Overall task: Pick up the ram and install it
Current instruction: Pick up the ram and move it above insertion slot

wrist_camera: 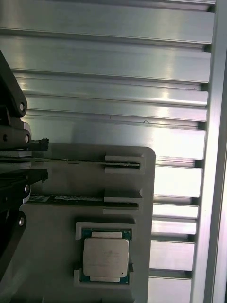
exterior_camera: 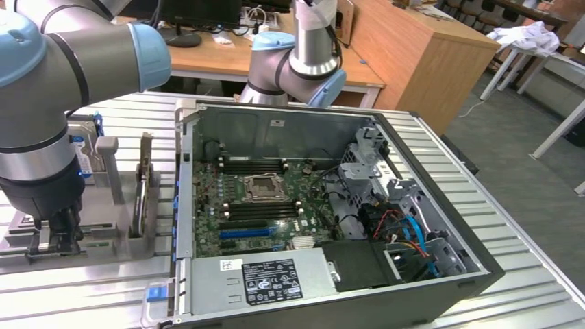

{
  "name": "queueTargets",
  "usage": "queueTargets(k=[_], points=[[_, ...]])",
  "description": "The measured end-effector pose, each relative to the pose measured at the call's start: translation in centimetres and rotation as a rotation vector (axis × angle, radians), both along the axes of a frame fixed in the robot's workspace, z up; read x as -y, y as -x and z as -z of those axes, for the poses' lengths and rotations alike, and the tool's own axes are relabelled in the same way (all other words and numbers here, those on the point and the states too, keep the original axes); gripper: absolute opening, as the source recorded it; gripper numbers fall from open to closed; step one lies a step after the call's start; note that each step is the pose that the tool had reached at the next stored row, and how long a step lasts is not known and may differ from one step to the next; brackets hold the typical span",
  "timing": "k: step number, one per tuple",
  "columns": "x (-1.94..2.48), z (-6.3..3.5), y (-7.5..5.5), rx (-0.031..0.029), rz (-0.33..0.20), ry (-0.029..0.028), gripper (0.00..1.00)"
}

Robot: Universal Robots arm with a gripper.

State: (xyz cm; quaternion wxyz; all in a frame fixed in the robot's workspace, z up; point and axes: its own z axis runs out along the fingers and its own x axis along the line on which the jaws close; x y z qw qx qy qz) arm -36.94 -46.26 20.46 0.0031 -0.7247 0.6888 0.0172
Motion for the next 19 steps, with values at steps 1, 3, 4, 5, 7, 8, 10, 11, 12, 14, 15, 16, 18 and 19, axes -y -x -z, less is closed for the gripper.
queueTargets(k=[1,3,4,5,7,8,10,11,12,14,15,16,18,19], points=[[0.00,0.00,0.00,0.0000,0.000,0.0000,0.30],[0.00,0.00,0.00,0.0000,0.000,0.0000,0.30],[0.00,0.00,0.00,-0.0001,0.000,0.0001,0.31],[0.00,0.00,0.00,-0.0001,0.000,0.0000,0.31],[0.00,0.00,0.00,0.0000,0.000,0.0000,0.37],[0.00,0.00,0.00,0.0000,0.000,0.0000,0.37],[0.00,0.00,0.00,-0.0001,0.000,0.0001,0.37],[0.00,0.00,0.00,0.0000,0.000,0.0001,0.37],[0.00,0.00,0.00,0.0000,0.000,0.0000,0.37],[0.00,0.00,0.00,0.0000,0.000,0.0001,0.37],[0.00,0.00,0.00,0.0000,0.000,0.0000,0.37],[0.00,0.00,0.00,-0.0001,0.000,0.0001,0.37],[0.00,0.00,0.00,0.0000,0.000,0.0000,0.37],[0.00,0.00,0.00,0.0000,0.000,0.0000,0.37]])
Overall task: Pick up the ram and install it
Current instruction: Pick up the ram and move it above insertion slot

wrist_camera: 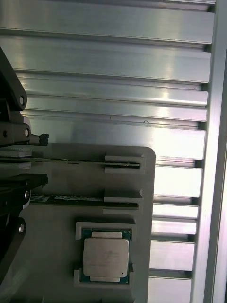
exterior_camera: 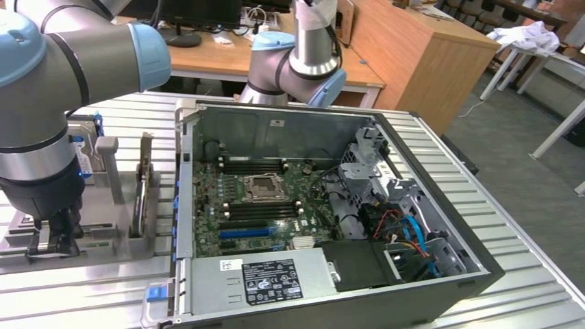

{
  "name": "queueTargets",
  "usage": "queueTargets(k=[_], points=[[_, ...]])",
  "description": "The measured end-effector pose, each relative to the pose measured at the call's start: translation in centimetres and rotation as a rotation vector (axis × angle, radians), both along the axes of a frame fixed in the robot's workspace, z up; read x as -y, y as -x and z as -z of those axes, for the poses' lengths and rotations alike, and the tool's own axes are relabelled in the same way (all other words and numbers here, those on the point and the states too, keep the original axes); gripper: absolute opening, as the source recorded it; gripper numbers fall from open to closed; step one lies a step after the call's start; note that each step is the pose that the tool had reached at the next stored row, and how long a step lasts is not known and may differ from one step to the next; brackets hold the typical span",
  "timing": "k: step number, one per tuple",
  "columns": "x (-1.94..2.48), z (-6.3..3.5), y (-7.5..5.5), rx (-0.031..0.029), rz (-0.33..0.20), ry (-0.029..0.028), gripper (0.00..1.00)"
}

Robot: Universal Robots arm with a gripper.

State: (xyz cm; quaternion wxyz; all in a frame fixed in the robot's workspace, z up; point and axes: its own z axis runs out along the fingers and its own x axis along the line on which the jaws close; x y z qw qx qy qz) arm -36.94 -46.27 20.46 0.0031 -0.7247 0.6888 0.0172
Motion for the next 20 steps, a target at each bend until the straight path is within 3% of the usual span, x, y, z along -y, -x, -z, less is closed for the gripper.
queueTargets(k=[3,4,10,12,13,15,18,20], points=[[0.00,0.00,0.00,0.0001,0.000,0.0001,0.35],[0.00,0.00,0.00,0.0000,0.000,0.0000,0.29],[0.00,0.00,0.00,0.0000,0.000,0.0000,0.29],[0.00,0.00,0.00,0.0000,0.000,0.0000,0.27],[0.00,0.00,0.00,0.0000,0.000,0.0000,0.20],[0.00,0.00,0.00,0.0000,0.000,0.0000,0.20],[0.00,0.03,0.00,0.0003,0.000,-0.0044,0.20],[0.00,0.05,0.00,0.0002,0.000,-0.0044,0.20]])
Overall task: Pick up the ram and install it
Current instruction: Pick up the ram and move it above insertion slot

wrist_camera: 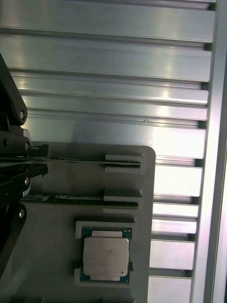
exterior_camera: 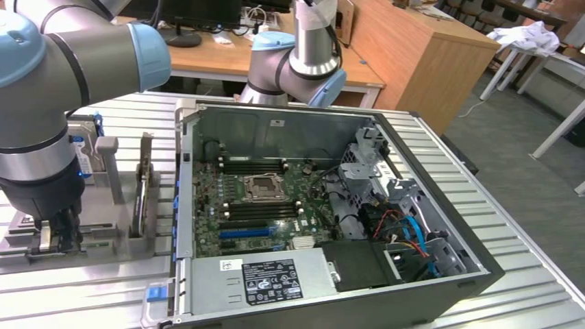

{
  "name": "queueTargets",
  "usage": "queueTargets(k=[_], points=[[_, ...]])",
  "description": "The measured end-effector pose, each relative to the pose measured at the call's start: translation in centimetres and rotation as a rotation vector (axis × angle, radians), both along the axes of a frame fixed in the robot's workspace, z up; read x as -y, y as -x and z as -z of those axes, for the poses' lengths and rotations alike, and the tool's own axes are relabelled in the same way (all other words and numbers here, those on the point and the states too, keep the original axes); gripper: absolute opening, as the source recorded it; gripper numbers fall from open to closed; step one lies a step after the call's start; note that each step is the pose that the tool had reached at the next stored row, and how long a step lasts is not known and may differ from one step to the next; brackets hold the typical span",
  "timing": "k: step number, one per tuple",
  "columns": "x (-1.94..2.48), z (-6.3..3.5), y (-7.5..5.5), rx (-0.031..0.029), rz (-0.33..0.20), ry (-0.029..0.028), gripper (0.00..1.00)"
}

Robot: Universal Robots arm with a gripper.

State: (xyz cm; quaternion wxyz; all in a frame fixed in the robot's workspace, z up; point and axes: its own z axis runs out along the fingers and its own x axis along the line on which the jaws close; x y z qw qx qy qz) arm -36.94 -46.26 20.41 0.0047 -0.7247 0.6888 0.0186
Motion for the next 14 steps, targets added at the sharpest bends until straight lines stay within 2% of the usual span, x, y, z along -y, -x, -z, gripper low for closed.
queueTargets(k=[14], points=[[0.00,0.21,-0.01,0.0001,0.000,-0.0003,0.20]])
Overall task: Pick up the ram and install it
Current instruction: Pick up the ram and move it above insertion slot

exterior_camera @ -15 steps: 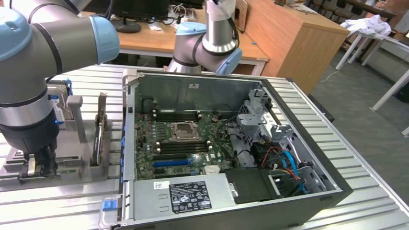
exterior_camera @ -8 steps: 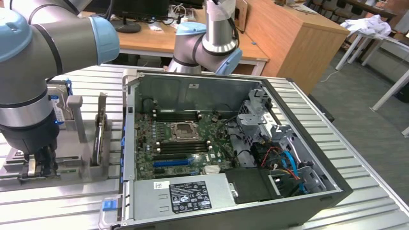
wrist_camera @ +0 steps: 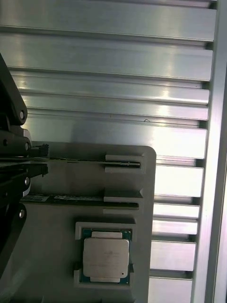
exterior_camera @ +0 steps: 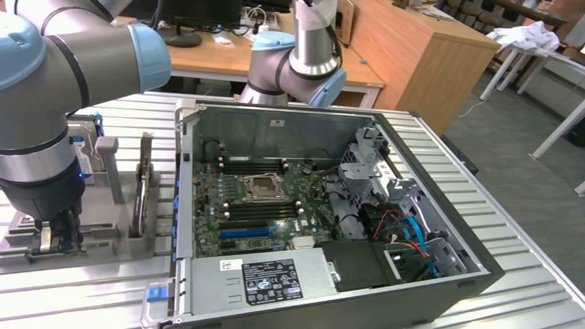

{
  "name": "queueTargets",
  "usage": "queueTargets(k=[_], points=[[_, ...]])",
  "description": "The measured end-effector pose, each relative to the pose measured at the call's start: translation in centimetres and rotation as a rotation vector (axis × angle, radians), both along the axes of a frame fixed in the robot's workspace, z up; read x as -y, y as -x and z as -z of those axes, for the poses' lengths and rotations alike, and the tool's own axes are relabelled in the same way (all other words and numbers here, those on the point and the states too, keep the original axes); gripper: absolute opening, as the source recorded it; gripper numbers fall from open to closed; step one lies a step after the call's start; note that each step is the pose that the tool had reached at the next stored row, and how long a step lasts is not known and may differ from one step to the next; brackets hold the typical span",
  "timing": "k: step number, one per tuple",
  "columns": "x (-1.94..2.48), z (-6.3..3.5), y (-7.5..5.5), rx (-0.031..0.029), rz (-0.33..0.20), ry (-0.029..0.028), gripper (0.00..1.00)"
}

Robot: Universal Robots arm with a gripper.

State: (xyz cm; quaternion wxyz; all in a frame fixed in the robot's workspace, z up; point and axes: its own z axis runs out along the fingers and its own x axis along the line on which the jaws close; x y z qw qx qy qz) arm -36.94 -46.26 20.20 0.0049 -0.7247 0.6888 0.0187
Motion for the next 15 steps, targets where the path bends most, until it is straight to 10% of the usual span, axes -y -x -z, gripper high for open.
queueTargets(k=[15], points=[[0.00,0.04,0.00,-0.0002,0.000,0.0001,0.12]])
